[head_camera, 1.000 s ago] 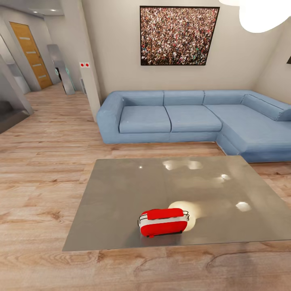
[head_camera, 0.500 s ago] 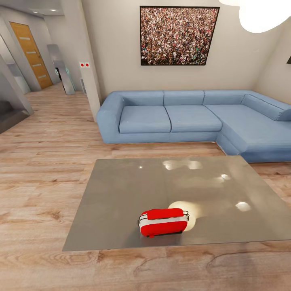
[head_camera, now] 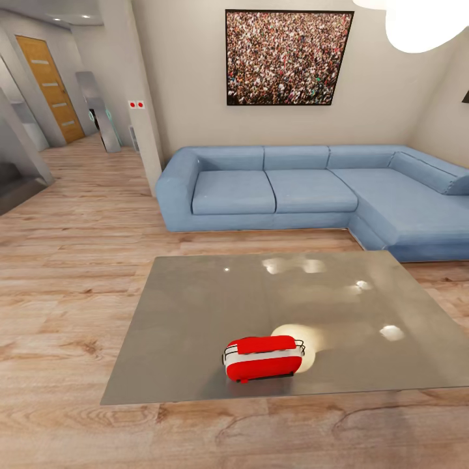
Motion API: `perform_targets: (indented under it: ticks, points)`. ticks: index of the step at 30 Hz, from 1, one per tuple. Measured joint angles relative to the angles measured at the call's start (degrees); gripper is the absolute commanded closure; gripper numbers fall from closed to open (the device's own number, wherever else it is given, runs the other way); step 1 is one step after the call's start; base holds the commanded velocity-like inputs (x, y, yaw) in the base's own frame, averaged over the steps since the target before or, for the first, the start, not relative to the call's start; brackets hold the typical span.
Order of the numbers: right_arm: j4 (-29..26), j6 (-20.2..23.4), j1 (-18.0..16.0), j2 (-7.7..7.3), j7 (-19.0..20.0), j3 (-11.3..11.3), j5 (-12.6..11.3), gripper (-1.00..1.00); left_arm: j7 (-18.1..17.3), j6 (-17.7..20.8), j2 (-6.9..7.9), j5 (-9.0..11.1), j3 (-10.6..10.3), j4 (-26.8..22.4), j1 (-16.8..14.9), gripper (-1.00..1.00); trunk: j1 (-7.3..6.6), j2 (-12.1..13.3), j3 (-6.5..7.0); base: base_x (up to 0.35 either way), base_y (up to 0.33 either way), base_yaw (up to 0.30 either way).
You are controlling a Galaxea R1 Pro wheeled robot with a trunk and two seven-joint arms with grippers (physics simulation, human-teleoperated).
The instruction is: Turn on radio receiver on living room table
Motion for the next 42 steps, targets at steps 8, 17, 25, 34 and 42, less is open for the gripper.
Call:
perform_targets:
  ticks: [8,17,25,34,42]
  points:
    - [-0.8,-0.1,0.0,-0.36,-0.2,0.0,0.0,-1.00,-2.6,0.2,0.35,-0.1,-0.1,-1.1,0.0,-1.00,0.00,0.0,0.00,0.000,0.000,0.000]
    - [-24.7,4.1,-0.1,-2.65,0.5,0.2,1.4,-1.00,-14.4,6.0,1.65,0.0,-0.1,-17.3,0.0,-1.00,0.00,0.0,0.01,0.000,0.000,0.000]
    - [-55.1,24.6,-0.1,-3.18,0.3,-0.4,2.0,-1.00,-14.6,22.2,1.86,0.0,-0.1,-43.1,0.0,-1.00,0.00,0.0,0.01,0.000,0.000,0.000]
    - [-77.3,34.4,-0.1,-3.34,0.3,-0.6,2.1,-1.00,-14.7,32.4,2.37,-0.1,0.1,-60.8,0.0,-1.00,0.00,0.0,0.00,0.000,0.000,0.000]
    - [-86.6,37.7,-0.1,-5.33,0.3,-2.5,2.8,-1.00,-16.8,43.6,6.48,0.3,2.3,-77.0,0.0,-1.00,0.00,0.0,0.00,0.000,0.000,0.000]
